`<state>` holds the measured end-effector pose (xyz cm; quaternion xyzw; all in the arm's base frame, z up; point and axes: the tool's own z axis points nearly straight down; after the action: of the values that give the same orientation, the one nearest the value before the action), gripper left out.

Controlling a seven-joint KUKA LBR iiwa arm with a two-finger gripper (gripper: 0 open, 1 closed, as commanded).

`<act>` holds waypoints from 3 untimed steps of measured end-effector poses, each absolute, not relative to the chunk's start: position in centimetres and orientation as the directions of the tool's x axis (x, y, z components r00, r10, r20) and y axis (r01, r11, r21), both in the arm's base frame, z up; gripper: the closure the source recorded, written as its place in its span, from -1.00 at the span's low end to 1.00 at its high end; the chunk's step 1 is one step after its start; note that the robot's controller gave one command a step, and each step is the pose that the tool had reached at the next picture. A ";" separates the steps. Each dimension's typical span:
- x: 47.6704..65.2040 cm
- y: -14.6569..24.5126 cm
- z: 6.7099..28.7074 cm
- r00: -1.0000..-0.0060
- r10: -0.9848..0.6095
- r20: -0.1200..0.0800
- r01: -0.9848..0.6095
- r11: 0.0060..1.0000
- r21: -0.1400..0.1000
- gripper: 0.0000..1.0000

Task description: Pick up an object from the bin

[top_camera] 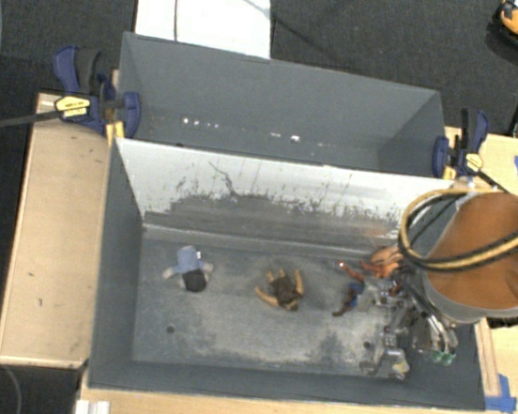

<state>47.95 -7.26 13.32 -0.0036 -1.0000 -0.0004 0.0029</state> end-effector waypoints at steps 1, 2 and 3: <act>48.1 -7.2 13.8 -1.000 0.004 -0.002 0.004 1.000 0.000 -1.00; 54.1 -9.4 13.2 -0.967 -0.254 0.000 -0.254 0.967 0.001 -1.00; 58.1 -10.3 10.9 -0.932 -0.363 -0.006 -0.363 0.932 -0.002 -1.00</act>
Offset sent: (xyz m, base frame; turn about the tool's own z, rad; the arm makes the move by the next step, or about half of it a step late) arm 0.1063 -0.0404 -0.0070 -0.4582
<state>58.10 -10.26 10.91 0.1845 -0.9828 0.0004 -0.0031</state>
